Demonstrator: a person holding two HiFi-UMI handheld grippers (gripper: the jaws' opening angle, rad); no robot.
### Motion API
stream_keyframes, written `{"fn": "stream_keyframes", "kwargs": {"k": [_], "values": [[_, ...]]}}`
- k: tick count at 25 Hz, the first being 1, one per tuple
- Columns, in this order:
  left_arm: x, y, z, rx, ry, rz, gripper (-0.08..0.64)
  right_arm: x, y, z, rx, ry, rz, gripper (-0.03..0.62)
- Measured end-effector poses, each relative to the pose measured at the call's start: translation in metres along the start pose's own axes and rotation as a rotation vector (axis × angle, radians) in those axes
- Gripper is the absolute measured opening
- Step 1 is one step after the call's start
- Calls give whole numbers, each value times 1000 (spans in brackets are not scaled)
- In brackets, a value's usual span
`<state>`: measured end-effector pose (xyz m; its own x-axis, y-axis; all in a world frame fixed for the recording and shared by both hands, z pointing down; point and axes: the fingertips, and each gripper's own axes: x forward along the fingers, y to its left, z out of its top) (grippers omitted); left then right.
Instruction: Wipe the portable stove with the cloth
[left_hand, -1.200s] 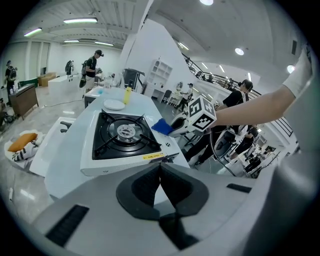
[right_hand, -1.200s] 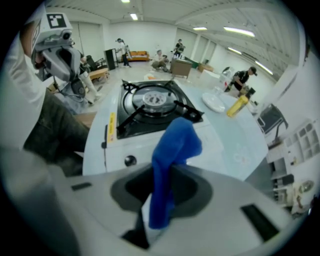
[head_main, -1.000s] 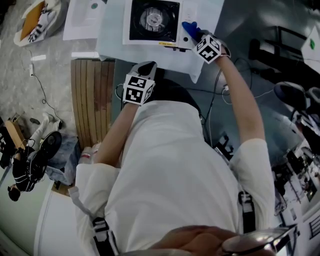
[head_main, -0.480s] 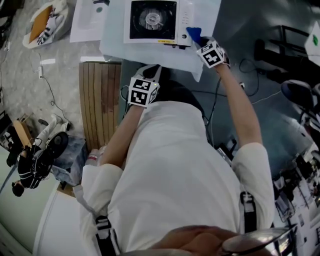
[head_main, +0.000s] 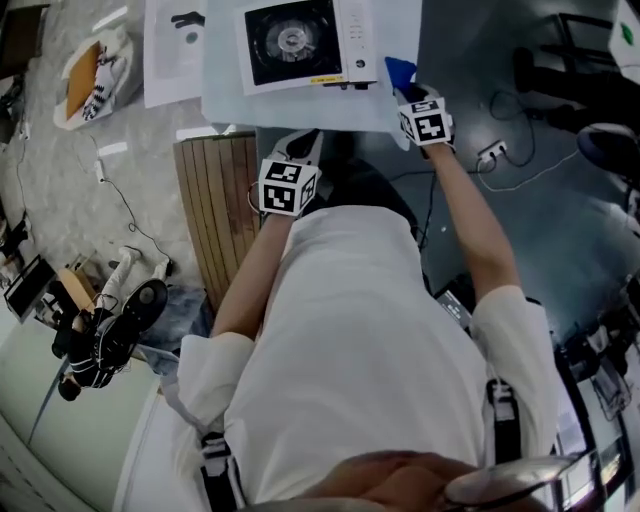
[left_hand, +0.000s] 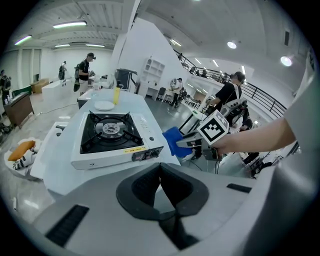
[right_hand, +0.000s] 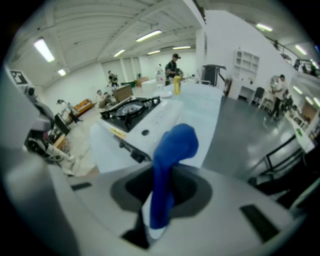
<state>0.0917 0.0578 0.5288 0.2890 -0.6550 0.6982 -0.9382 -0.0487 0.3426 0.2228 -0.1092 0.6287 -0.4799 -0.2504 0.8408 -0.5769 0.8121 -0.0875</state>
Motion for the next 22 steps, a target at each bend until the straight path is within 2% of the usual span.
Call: {"fn": "stream_keyframes", "kwargs": {"k": [5,10,13,16,22], "values": [[-7,12,-12,6,37,-32,32,5,14,-16,107,2,-41,91],[-21,31,-31,50,82,-76,32,17,43,-34,301,19,-102,91],[-34,48,-41,58,92,-80,32,32,58,-34,376,15,-144,91],[-47,66,-57,55,107,-76,32,47,69,-30,393,4,-173,91],[-70,96,-73,42,120,-62,32,60,89,-13,365,-1,-209,91]]}}
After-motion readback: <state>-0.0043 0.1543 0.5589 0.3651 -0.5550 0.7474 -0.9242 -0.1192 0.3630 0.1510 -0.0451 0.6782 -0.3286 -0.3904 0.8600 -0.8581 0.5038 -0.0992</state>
